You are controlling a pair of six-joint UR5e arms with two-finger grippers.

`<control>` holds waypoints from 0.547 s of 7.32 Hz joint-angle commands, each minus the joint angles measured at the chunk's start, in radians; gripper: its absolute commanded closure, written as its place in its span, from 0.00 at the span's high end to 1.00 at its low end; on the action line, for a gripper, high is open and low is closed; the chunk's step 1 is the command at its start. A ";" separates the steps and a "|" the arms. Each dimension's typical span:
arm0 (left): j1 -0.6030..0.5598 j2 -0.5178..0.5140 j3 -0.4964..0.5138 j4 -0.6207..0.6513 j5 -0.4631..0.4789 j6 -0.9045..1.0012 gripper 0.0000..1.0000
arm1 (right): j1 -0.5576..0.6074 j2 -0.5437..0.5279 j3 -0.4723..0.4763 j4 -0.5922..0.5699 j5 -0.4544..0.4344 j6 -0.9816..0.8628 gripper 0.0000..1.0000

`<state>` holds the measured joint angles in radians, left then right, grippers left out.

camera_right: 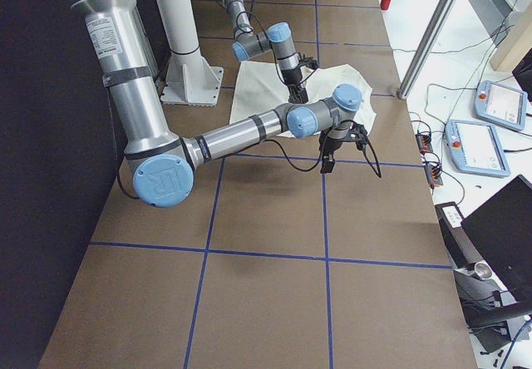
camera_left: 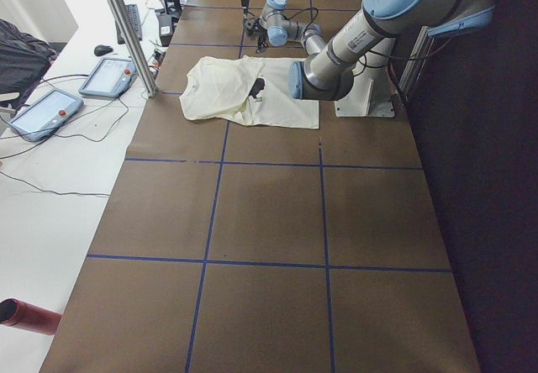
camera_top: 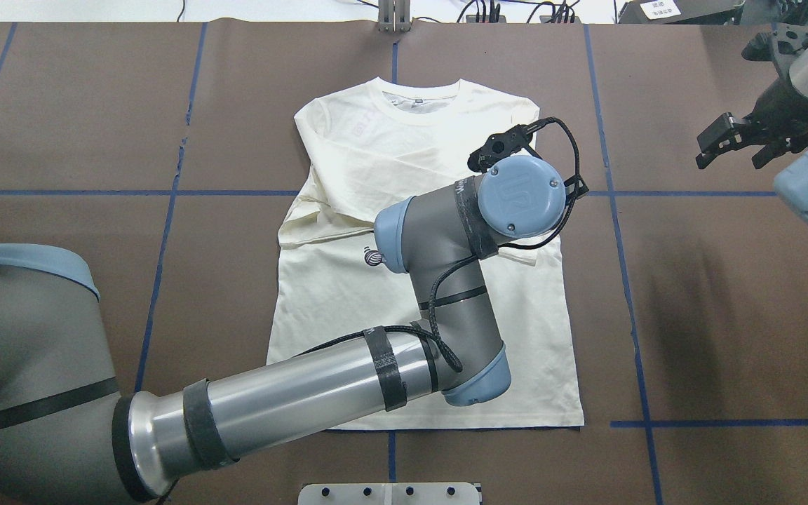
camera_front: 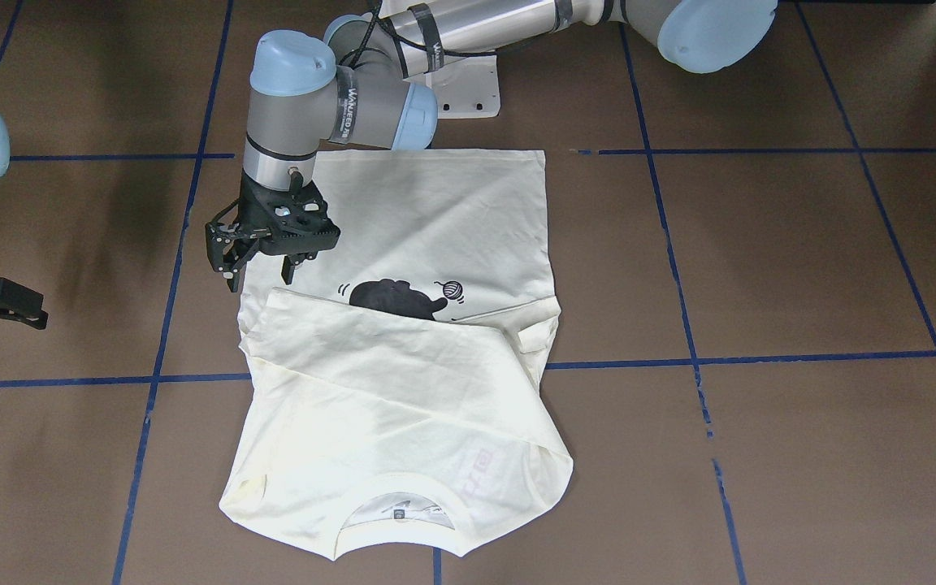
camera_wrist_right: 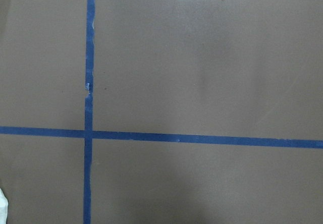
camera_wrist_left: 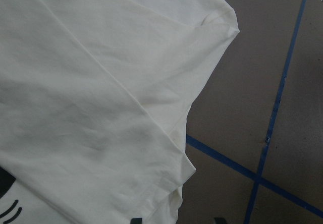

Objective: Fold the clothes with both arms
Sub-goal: 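Fold the held sleeve with the left gripper across the shirt body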

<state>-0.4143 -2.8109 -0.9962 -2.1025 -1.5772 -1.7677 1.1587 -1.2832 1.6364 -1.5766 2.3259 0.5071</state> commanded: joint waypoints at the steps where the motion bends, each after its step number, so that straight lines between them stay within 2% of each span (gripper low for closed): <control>1: -0.026 0.078 -0.112 0.106 -0.064 0.048 1.00 | -0.036 0.001 0.055 0.013 0.000 0.090 1.00; 2: -0.053 0.150 -0.222 0.205 -0.129 0.127 1.00 | -0.095 -0.005 0.109 0.033 -0.011 0.219 1.00; 4: -0.095 0.389 -0.521 0.321 -0.179 0.352 1.00 | -0.248 -0.021 0.160 0.183 -0.124 0.467 1.00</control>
<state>-0.4813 -2.5657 -1.3373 -1.8560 -1.7205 -1.5563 1.0056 -1.2946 1.7636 -1.4848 2.2706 0.8164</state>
